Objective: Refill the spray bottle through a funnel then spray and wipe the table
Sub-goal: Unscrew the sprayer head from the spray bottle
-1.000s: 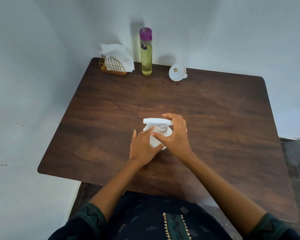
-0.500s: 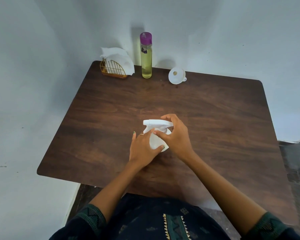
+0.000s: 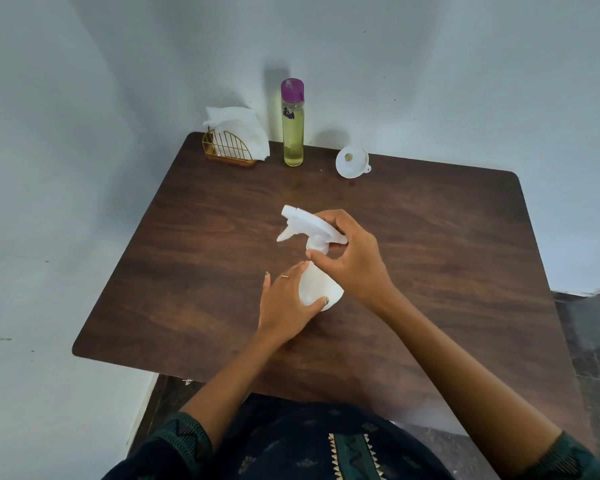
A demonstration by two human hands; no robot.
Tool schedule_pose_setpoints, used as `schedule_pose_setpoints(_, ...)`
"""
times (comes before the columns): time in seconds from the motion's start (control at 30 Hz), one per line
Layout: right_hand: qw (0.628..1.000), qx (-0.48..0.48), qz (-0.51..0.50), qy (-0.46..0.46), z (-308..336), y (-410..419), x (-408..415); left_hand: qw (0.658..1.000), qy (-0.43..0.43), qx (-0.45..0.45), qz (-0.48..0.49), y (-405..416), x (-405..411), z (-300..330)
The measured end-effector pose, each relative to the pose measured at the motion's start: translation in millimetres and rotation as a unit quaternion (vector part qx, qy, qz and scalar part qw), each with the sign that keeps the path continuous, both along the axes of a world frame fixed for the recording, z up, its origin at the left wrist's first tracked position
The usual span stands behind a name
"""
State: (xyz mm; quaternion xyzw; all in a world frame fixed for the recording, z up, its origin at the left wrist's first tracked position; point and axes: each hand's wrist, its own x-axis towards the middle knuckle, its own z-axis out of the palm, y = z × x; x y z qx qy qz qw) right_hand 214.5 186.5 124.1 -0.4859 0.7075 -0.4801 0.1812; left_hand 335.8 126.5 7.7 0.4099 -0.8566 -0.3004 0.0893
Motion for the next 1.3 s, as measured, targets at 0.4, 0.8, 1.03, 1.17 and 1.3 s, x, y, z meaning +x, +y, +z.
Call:
schedule_pose_setpoints(0.4, 0.999, -0.042, 0.000, -0.016, 63, -9, -4, 0.999, -0.020, 0.030, 0.004, 2, -2, 11)
schedule_pose_setpoints(0.8, 0.999, -0.035, -0.007, -0.008, 98, -9, -11, 0.990, 0.104, 0.098, 0.014, -2, -13, 44)
schedule_pose_setpoints(1.03, 0.999, -0.042, 0.011, 0.009, 107, -8, -5, 0.988, 0.149, 0.040, -0.012, -4, -28, 66)
schedule_pose_setpoints(1.17, 0.998, -0.055, 0.027, 0.012, 117, -7, -2, 0.989, 0.145, 0.000, -0.002, -2, -33, 75)
schedule_pose_setpoints(1.3, 0.997, -0.066, 0.041, 0.019, 124, -6, 2, 0.990, 0.140, -0.025, 0.018, -2, -33, 75)
